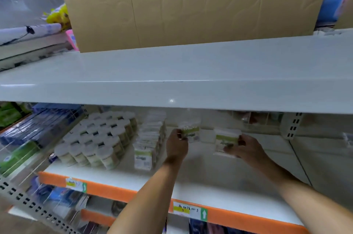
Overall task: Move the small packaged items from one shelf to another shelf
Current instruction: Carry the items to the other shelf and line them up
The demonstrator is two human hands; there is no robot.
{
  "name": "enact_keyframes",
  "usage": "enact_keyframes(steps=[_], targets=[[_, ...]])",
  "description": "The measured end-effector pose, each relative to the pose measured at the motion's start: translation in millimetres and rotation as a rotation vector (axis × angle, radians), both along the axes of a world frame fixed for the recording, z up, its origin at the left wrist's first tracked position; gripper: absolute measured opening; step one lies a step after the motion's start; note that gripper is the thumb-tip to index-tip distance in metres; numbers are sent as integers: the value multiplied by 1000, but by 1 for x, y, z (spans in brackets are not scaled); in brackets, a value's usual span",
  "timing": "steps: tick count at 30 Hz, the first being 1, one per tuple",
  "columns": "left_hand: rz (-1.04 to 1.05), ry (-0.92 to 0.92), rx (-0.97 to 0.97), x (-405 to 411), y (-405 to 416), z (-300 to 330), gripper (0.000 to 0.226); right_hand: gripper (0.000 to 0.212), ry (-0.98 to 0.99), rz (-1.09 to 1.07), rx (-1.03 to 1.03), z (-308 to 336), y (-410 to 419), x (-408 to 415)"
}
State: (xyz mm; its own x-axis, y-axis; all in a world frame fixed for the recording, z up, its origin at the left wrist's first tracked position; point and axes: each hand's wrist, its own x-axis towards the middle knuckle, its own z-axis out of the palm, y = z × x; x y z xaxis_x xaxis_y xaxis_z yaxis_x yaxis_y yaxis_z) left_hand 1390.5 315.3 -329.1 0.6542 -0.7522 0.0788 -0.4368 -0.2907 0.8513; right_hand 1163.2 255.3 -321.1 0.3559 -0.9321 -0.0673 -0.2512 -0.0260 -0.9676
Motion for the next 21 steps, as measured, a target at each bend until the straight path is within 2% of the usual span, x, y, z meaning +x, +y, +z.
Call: enact_keyframes(steps=[6,11,18,21], targets=[[-19,-23,-27,26,-31,-18,30,34,-83,-80,21,-13,-2,21],[16,26,-49,38,-53,-26,45,31,-35,-130,-39,-22,-11,37],[-8,77,-86,50,-76,-49,40,37,31,-88,-119,-32,-16,59],[-65,115,-110,50,-81,-53,48,38,-39,-128,-84,-38,-18,70]])
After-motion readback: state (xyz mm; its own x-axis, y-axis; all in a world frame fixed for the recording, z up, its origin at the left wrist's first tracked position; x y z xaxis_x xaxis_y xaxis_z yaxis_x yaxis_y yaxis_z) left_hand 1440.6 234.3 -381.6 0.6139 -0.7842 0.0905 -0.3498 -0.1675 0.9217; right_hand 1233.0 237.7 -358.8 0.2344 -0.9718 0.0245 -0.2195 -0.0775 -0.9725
